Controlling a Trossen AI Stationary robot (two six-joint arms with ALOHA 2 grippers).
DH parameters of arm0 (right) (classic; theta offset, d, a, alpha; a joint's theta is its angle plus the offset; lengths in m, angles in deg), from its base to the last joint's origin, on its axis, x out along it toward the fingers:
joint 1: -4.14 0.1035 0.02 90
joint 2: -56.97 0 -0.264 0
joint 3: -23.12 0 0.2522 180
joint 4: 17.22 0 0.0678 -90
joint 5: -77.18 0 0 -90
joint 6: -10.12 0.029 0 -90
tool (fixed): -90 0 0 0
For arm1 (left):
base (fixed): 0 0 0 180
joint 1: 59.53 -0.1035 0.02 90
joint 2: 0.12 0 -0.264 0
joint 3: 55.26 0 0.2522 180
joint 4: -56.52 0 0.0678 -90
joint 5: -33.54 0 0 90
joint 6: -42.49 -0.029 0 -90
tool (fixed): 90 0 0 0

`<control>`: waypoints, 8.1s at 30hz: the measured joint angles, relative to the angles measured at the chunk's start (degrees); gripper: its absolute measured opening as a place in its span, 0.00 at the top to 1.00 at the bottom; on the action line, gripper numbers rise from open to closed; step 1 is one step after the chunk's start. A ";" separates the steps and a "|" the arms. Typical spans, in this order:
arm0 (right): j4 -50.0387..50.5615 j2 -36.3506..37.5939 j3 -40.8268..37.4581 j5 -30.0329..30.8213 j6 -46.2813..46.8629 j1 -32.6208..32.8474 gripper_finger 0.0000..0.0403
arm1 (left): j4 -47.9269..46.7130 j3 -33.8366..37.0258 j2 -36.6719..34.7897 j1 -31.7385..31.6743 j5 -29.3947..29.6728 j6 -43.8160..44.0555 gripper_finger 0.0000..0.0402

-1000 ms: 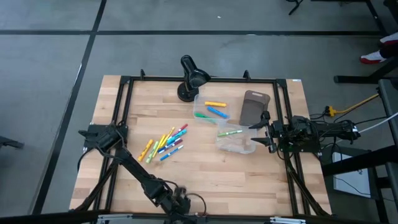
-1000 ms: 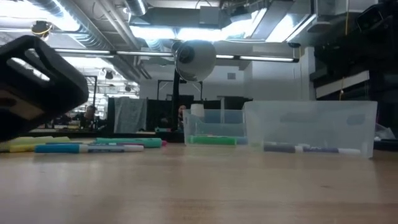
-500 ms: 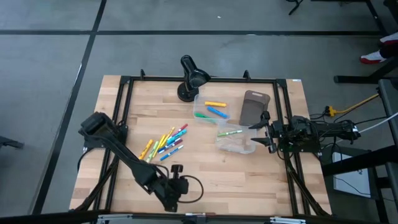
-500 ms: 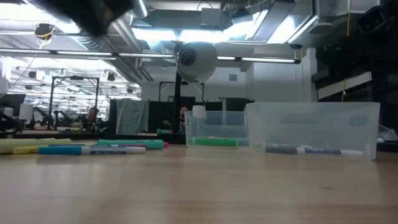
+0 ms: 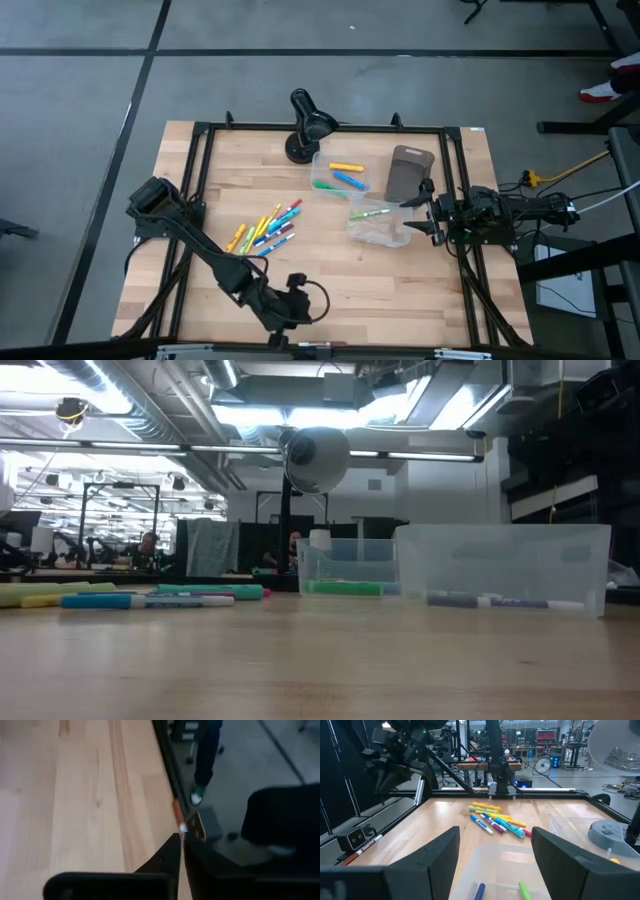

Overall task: Pick & Place Markers
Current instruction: Put the light blue marker pen into the bottom transparent bin

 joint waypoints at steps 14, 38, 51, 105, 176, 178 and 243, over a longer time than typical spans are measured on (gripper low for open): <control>-0.02 0.00 0.00 0.01 0.01 0.01 0.39 | 14.34 -0.04 4.65 -0.89 -3.50 -2.40 0.63; -0.02 0.00 0.00 0.00 -0.01 -0.01 0.39 | -29.70 5.89 -12.06 -3.71 6.94 -1.00 0.66; 0.00 -0.01 0.00 0.01 -0.01 -0.01 0.39 | -21.80 29.91 -24.72 -5.98 9.41 19.75 0.65; -0.01 -0.01 -0.02 0.00 -0.01 0.01 0.39 | -13.72 30.81 -8.33 -17.15 4.05 22.35 0.92; 0.00 -0.02 -0.02 0.01 -0.01 -0.01 0.39 | 13.47 7.85 -1.75 -35.79 -4.60 -16.27 0.93; -0.02 -0.02 -0.02 0.01 0.01 0.01 0.39 | 11.15 5.10 0.84 -36.16 -5.58 -17.27 0.93; -0.02 -0.02 -0.02 0.01 -0.01 0.01 0.39 | 18.70 -11.43 17.50 -37.80 -13.22 -25.64 0.82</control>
